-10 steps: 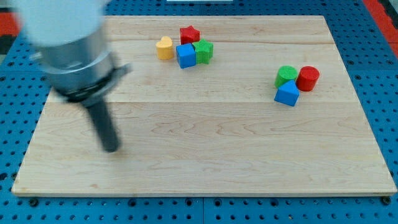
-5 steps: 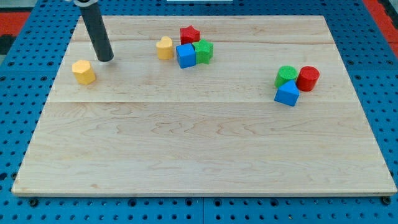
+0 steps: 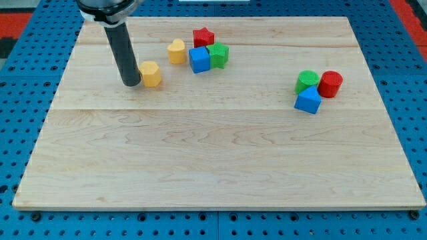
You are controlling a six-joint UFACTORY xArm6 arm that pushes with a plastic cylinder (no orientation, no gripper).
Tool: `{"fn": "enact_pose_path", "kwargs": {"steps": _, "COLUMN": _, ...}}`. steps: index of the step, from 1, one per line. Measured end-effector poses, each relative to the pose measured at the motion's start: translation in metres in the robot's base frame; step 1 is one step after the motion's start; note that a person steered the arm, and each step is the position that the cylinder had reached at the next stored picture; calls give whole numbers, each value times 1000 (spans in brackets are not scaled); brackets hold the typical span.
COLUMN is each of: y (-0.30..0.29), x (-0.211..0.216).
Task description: Push the yellow hexagon into the yellow heart
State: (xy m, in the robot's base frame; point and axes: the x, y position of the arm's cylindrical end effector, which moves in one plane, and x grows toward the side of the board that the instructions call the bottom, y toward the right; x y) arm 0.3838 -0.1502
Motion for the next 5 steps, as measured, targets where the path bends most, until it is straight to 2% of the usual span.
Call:
{"fn": "enact_pose_path", "kwargs": {"steps": 1, "y": 4, "x": 10}}
{"fn": "enact_pose_path", "kwargs": {"steps": 3, "y": 18, "x": -24}}
{"fn": "enact_pose_path", "kwargs": {"steps": 5, "y": 47, "x": -27}}
